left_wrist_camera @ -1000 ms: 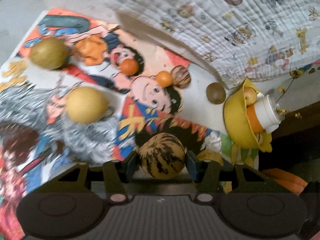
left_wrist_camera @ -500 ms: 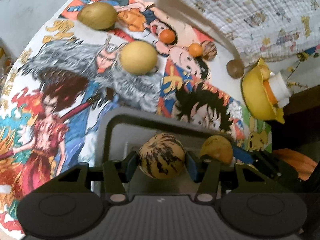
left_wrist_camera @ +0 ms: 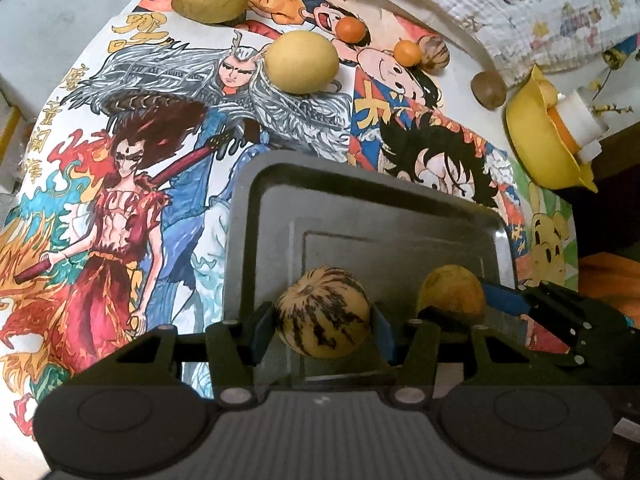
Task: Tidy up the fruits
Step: 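Carry both fruits over the tray and open both tools to release them, then lift both tools off the tray toward the pears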
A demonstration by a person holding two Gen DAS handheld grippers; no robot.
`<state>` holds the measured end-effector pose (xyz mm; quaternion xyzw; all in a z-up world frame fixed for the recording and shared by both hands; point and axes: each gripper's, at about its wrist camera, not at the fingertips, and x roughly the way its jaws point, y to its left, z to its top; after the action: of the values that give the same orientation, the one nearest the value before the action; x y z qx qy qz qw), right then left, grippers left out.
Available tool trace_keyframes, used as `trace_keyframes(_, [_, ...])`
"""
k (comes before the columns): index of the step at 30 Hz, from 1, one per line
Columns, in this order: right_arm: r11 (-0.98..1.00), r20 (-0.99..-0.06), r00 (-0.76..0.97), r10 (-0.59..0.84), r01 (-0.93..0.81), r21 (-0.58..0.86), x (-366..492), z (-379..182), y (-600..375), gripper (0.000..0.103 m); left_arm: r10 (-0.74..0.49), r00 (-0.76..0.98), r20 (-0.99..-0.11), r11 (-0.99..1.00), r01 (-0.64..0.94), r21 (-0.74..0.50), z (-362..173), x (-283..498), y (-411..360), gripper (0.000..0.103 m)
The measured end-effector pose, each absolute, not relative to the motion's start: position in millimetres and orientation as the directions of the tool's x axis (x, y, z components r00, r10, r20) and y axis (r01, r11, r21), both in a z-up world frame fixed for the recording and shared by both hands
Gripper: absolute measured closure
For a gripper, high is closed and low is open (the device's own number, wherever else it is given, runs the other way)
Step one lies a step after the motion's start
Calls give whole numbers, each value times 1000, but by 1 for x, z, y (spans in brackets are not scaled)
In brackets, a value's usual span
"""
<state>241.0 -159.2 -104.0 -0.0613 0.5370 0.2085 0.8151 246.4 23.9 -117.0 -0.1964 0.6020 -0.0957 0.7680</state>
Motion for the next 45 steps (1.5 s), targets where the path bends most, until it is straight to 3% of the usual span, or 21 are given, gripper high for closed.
trace_keyframes(17, [914, -910, 321, 263, -385, 128, 234, -113, -165, 48, -337, 233, -912, 930, -71, -362, -115, 244, 13, 45])
trace_keyframes(26, [928, -894, 364, 261, -350, 128, 219, -92, -175, 38, -371, 262, -891, 908, -97, -407, -99, 225, 23, 26])
trace_keyframes(33, [936, -880, 392, 269, -323, 142, 193, -74, -177, 18, -311, 328, -892, 942, -18, -335, -81, 195, 25, 4])
trace_keyframes(37, [936, -884, 389, 258, -329, 128, 176, -71, -172, 10, -265, 357, -896, 964, 63, -260, -77, 176, 23, 2])
trace_keyframes(45, [955, -910, 359, 208, -275, 110, 148, -72, -165, 8, -246, 315, -916, 967, 142, -211, -80, 144, 30, 1])
